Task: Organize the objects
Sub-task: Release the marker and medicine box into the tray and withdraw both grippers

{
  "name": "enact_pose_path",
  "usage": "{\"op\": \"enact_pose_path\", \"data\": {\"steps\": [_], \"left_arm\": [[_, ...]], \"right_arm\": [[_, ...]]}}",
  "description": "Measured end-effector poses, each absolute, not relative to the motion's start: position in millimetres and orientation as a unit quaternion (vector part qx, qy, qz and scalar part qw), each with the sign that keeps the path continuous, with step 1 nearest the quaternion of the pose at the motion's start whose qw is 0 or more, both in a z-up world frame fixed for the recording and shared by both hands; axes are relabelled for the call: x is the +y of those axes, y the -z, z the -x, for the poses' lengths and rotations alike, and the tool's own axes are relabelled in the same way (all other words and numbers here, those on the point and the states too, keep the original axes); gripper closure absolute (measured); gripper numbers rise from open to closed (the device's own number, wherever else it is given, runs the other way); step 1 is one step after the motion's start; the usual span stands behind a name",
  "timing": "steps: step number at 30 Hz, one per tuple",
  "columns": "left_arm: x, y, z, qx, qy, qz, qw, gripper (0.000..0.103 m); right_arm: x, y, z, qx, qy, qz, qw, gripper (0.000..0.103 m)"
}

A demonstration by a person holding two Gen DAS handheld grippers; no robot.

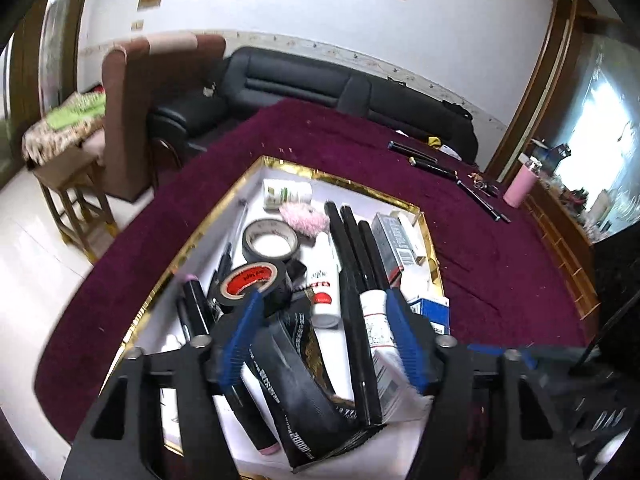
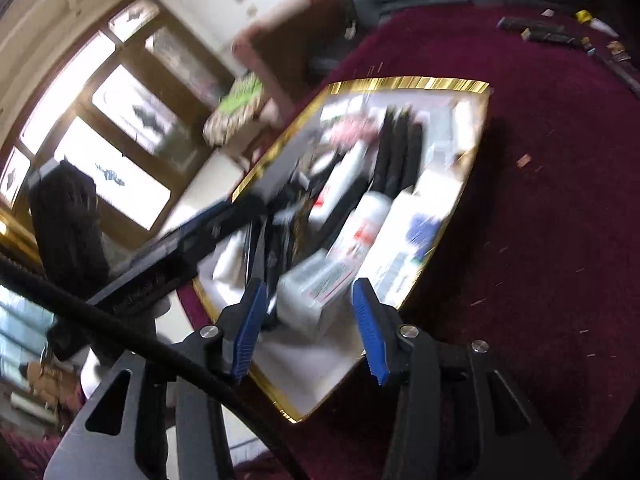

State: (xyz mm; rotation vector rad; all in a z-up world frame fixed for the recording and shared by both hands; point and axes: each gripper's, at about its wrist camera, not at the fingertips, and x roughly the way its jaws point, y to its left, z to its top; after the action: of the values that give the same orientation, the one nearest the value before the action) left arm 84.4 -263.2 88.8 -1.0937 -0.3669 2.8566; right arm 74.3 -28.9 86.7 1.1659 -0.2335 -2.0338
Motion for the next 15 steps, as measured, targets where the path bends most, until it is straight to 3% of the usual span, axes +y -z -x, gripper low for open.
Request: {"op": "enact_pose_path", "data": {"steps": [4, 8, 15], "left_arm": [[-247.9, -104.8, -92.4, -0.083, -0.945, 0.318, -0.004, 0.036], [-238.1, -113.5, -95.7, -0.070, -0.950, 0.301, -0.034, 0.018], [-236.2, -121.3, -95.9, -0.063, -0.950, 0.290, -0.092, 0.018]], "right_arm": [[-4.8, -105.5, -76.5, -0.075, 0.860, -0.394, 0.315, 0.042], [5.5, -112.2, -78.7, -0.043, 0.892, -0.362, 0.268, 0.042], [9.1, -109.3, -83.2, -0.018, 0.901, -0.353, 0.251, 0.042]]}}
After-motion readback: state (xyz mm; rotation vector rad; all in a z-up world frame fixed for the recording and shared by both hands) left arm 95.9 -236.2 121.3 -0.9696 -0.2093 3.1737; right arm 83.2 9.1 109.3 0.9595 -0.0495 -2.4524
